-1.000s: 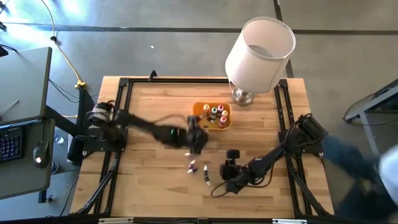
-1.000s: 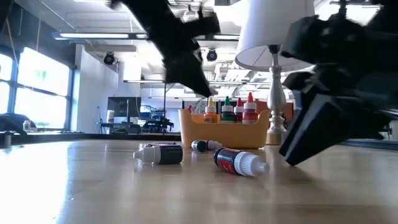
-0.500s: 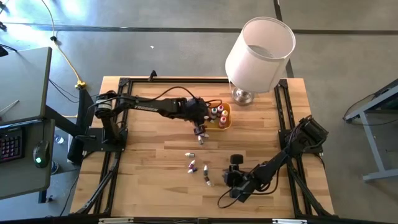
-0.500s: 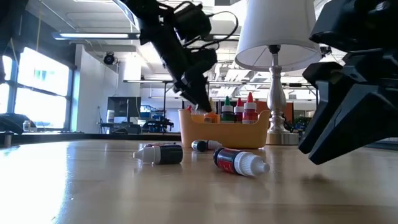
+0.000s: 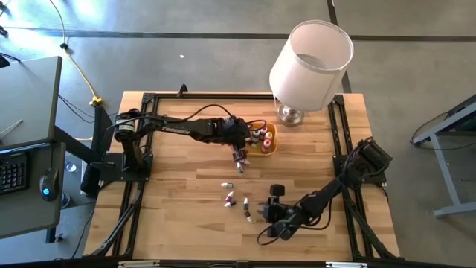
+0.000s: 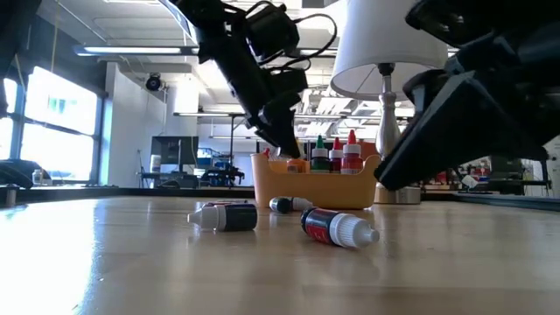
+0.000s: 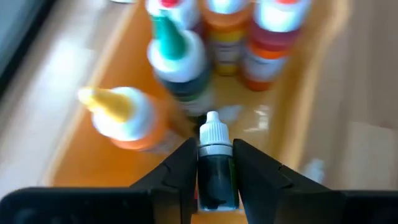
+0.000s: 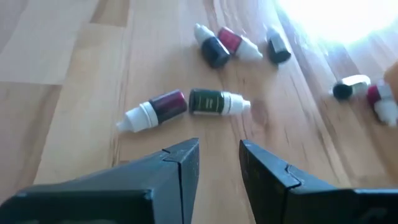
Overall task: Pick & Place food coloring
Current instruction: Put the small green food coloring bottle into the yellow container
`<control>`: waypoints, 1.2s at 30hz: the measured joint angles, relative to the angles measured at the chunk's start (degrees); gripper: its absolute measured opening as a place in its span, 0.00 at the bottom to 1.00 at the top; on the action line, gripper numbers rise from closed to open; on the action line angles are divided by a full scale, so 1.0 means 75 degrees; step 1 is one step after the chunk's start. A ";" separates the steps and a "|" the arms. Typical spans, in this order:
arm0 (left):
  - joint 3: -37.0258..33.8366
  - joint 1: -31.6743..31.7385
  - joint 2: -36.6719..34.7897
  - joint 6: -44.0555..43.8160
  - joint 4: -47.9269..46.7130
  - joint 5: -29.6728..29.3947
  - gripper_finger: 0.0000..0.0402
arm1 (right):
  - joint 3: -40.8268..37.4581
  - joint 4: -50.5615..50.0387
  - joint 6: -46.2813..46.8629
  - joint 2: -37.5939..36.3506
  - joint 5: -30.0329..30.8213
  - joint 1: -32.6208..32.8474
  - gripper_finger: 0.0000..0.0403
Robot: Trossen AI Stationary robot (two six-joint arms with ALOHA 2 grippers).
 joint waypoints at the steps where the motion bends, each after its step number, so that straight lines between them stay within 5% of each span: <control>1: 0.0000 0.0000 0.0000 -0.0005 0.0003 -0.0249 0.25 | 0.0000 0.0084 -0.0251 0.0000 -0.0056 -0.0037 0.27; 7: 0.0000 0.0012 0.0000 -0.0594 -0.0061 -0.0493 0.26 | 0.0000 0.0558 -0.1189 0.0000 -0.0309 -0.0221 0.27; 24: 0.0044 -0.0031 -0.0375 -0.0439 -0.0339 0.0178 0.26 | 0.0003 0.1756 0.0468 0.0012 -0.2304 -0.0585 0.27; 36: 0.2511 -0.0581 -0.1706 -0.0356 -0.5306 0.0176 0.26 | 0.0006 0.2679 0.0590 0.0015 -0.2567 -0.0841 0.27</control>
